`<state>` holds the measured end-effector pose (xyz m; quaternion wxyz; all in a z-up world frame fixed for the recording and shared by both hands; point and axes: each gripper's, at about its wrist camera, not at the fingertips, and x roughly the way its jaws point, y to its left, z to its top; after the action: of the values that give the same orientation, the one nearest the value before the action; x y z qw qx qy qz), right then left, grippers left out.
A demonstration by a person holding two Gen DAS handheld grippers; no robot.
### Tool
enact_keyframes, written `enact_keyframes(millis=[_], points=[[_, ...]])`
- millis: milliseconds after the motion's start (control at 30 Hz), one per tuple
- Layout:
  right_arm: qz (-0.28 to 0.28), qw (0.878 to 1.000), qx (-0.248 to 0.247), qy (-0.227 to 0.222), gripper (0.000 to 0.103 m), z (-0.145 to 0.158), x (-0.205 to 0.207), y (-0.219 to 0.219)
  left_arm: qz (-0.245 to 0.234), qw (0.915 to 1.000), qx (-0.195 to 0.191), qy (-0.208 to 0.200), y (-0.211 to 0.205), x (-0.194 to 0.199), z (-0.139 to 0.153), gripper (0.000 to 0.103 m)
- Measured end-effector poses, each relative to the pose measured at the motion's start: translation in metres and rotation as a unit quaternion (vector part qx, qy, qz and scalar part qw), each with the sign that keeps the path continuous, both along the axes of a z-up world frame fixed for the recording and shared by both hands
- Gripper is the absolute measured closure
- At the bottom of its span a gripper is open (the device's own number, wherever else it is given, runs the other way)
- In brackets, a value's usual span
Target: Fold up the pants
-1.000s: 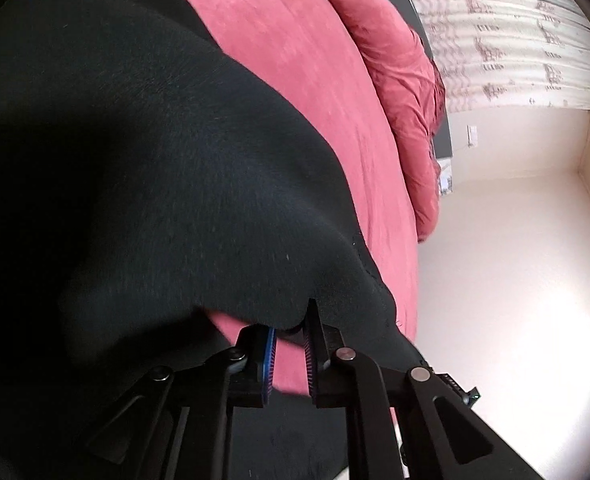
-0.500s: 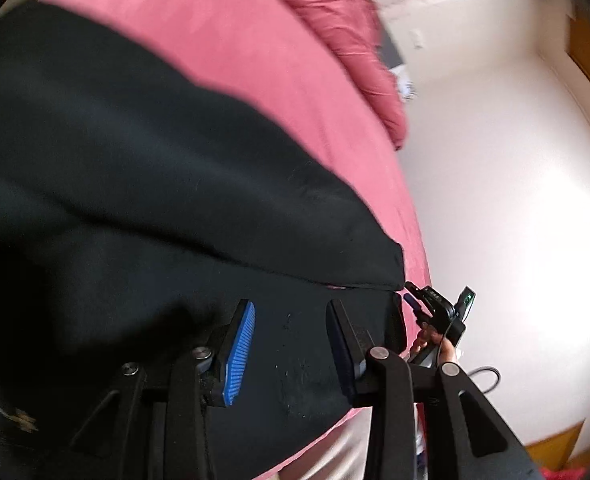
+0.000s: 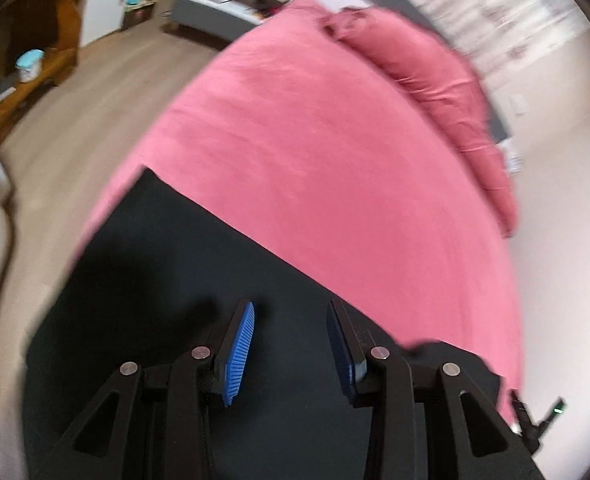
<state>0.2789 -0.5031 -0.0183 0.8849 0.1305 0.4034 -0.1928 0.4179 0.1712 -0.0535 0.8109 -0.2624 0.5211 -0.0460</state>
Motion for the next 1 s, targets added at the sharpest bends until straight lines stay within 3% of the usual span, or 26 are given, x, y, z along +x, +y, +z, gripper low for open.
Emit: enact_keyframes(millis=[100,133,200,300,333,467,567,600,633,700,833,900,1000], points=[[-0.007,1.0,0.009,0.018,0.049,-0.012,0.015,0.007,0.013,0.9986,0.047,0.021,0.003,0.017,-0.011,0.065],[-0.012,1.0,0.013,0.024,0.049,-0.016,0.018,0.01,0.017,0.9963,0.08,0.026,0.009,0.027,-0.014,0.065],[-0.012,0.999,0.026,0.023,0.049,-0.024,0.015,0.011,0.023,0.9932,0.113,0.017,0.018,0.007,-0.018,0.064],[-0.014,0.999,0.014,0.029,0.048,-0.035,0.01,0.016,0.045,0.9878,0.148,-0.014,0.044,0.007,-0.018,0.047],[-0.014,0.999,0.012,0.031,0.048,-0.04,0.008,0.017,0.041,0.988,0.148,-0.011,0.05,0.009,-0.023,0.042],[-0.028,0.998,0.022,0.041,0.048,-0.055,0.003,0.015,-0.012,0.992,0.121,0.036,0.05,0.014,-0.045,0.041],[-0.037,0.998,0.029,0.039,0.047,-0.056,0.0,0.014,-0.048,0.9935,0.104,-0.006,0.032,0.012,-0.037,0.043],[-0.037,0.998,0.025,0.04,0.047,-0.055,0.0,0.015,-0.052,0.993,0.105,-0.013,0.028,0.012,-0.036,0.051],[-0.035,0.998,0.023,0.042,0.046,-0.056,0.002,0.016,-0.058,0.9925,0.107,-0.014,0.022,0.012,-0.036,0.072],[-0.03,0.998,0.019,0.047,0.046,-0.055,0.001,0.019,-0.055,0.9906,0.124,0.02,0.015,0.017,-0.042,0.095],[-0.039,0.998,0.02,0.049,0.045,-0.055,0.0,0.019,-0.005,0.9902,0.135,-0.035,0.029,0.007,-0.015,0.1],[-0.045,0.998,0.021,0.049,0.045,-0.056,-0.002,0.018,0.037,0.9903,0.115,-0.068,0.049,-0.004,0.006,0.1],[-0.056,0.997,0.02,0.045,0.044,-0.057,-0.007,0.016,0.077,0.9889,0.095,-0.085,0.076,-0.012,0.016,0.1]])
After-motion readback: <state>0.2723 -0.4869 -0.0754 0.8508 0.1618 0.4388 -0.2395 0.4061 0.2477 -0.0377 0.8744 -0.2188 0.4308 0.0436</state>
